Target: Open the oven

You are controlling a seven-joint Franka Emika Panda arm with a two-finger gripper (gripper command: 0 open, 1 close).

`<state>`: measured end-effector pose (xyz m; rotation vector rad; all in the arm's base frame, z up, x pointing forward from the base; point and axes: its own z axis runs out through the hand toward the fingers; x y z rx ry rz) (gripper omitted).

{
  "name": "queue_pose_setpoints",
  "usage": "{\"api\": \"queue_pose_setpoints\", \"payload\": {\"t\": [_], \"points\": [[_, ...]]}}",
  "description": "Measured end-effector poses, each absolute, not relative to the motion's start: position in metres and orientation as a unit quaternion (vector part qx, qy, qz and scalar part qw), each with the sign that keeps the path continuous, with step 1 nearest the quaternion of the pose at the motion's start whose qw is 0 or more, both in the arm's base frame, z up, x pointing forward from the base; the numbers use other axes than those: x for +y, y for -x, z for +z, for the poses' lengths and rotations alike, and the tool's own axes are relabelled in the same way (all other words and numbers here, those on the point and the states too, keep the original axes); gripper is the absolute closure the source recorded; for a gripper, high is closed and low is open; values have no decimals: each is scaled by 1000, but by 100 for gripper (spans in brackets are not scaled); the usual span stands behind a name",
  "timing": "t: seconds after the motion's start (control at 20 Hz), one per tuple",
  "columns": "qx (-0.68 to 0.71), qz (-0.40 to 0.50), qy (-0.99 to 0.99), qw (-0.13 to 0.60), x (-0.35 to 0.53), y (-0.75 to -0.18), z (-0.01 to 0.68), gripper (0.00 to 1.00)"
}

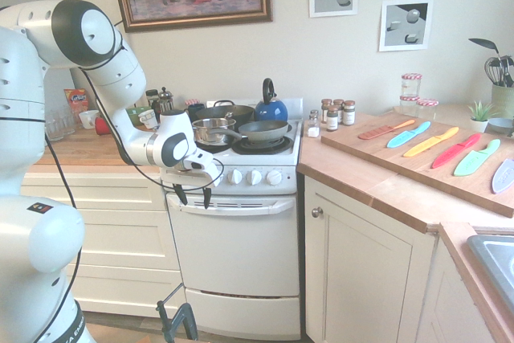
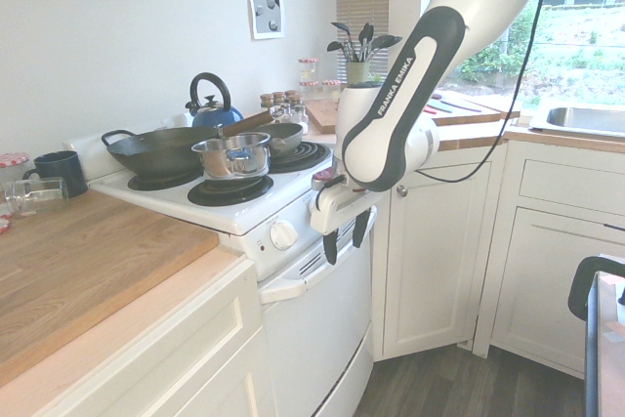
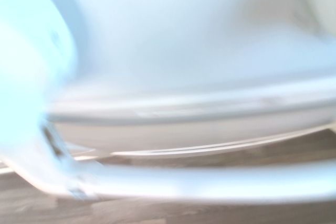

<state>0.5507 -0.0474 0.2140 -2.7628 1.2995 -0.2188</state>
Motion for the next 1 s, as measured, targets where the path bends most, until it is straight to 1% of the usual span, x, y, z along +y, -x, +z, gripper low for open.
{"api": "queue_pose_setpoints", "payload": {"t": [0.25, 0.45, 0.65, 0.85, 1.0], "points": [[402, -79, 911, 40, -57, -579, 217, 0], [389, -69, 918, 25, -59, -584, 183, 0], [389, -87, 917, 21, -61, -583, 158, 0], [394, -98, 914, 18, -78, -569, 149, 0], [391, -75, 917, 2, -107, -532, 130, 0]]}}
